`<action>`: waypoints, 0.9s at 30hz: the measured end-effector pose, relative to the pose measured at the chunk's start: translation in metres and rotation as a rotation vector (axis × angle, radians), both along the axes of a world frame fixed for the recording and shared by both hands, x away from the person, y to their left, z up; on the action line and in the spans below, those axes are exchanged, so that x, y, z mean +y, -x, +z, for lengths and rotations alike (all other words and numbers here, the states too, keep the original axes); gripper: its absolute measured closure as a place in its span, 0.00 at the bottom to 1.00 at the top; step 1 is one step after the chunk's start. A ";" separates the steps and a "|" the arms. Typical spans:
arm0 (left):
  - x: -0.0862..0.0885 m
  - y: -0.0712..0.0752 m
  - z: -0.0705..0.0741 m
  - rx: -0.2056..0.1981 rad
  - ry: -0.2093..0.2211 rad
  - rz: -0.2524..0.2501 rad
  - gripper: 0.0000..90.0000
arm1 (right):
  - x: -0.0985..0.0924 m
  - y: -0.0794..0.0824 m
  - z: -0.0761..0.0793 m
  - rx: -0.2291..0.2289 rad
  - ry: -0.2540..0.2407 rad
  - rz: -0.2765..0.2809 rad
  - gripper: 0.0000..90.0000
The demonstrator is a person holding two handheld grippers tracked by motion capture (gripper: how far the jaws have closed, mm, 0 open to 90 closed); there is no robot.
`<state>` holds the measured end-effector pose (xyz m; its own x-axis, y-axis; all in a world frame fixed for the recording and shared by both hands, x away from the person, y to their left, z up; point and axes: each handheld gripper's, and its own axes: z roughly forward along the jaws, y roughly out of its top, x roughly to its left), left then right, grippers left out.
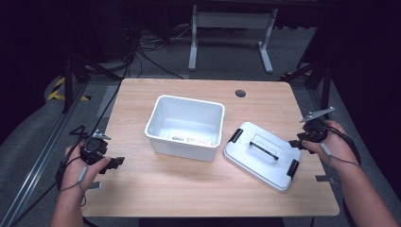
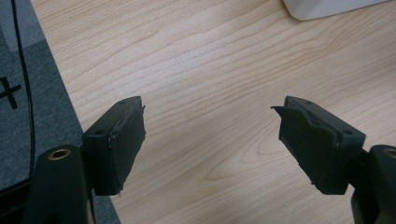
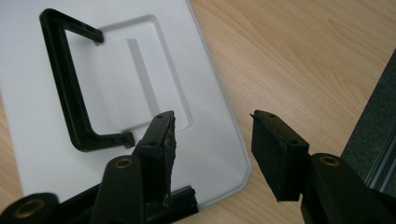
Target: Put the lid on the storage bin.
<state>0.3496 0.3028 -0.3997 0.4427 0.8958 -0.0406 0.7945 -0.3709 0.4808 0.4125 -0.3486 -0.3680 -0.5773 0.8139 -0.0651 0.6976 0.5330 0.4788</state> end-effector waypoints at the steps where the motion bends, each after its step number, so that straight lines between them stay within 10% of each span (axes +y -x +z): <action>1: 0.000 0.001 0.001 -0.001 0.002 -0.001 0.26 | 0.000 0.000 0.002 -0.003 -0.005 0.003 0.56; 15: -0.008 0.005 0.007 -0.004 0.013 -0.041 0.24 | 0.034 0.009 0.018 -0.029 -0.048 0.118 0.51; 27: -0.015 0.009 0.005 -0.007 0.005 -0.070 0.24 | 0.075 0.005 0.008 0.034 -0.049 0.229 0.45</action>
<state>0.3407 0.2873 -0.3948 0.5047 0.8623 -0.0421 0.7634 -0.4230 0.4881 0.4070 -0.2734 -0.3599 -0.7486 0.6630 -0.0065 0.5770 0.6563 0.4861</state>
